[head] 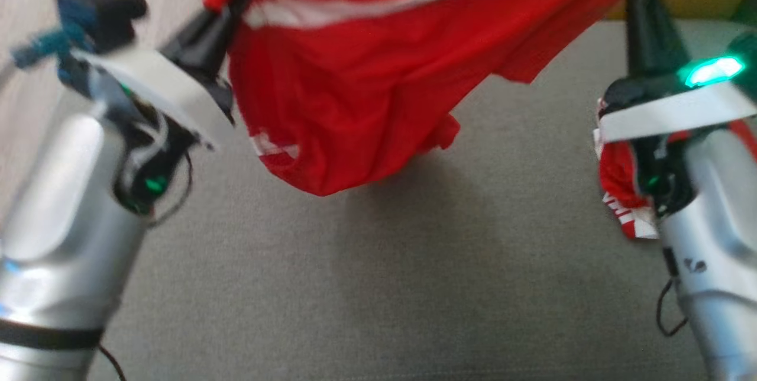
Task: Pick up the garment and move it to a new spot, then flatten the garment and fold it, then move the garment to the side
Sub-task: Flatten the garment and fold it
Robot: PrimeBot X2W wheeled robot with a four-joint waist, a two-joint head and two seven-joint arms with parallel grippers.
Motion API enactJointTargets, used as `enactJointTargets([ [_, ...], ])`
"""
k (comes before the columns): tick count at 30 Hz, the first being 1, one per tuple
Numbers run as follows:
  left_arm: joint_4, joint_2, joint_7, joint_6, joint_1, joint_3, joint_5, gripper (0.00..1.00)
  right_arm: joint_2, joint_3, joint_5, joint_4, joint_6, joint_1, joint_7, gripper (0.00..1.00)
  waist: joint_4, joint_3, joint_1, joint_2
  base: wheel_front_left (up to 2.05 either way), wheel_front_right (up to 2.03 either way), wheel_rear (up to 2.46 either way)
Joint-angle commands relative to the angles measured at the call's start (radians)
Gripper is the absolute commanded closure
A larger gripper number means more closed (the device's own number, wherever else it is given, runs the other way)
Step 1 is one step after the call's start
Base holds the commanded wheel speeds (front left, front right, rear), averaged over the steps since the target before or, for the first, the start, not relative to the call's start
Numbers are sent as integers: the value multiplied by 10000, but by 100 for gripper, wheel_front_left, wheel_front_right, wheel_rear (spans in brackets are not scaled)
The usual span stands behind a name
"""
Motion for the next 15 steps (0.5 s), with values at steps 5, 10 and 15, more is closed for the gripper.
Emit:
enactJointTargets([
  [5,-620,367,440,81,-1056,980,-740,100,169,-795,-1366,-940,-9,-590,-96,100,-320,-520,0,0,0,0,0],
  [10,-1191,-6,822,460,-788,1393,-1719,100,490,-1134,-1937,-1751,-9,-144,657,100,-352,-728,0,0,0,0,0],
  [15,-1806,-178,1441,841,-364,1584,-2528,100,606,-1214,-2280,-2476,-9,326,1364,100,-361,-671,0,0,0,0,0],
])
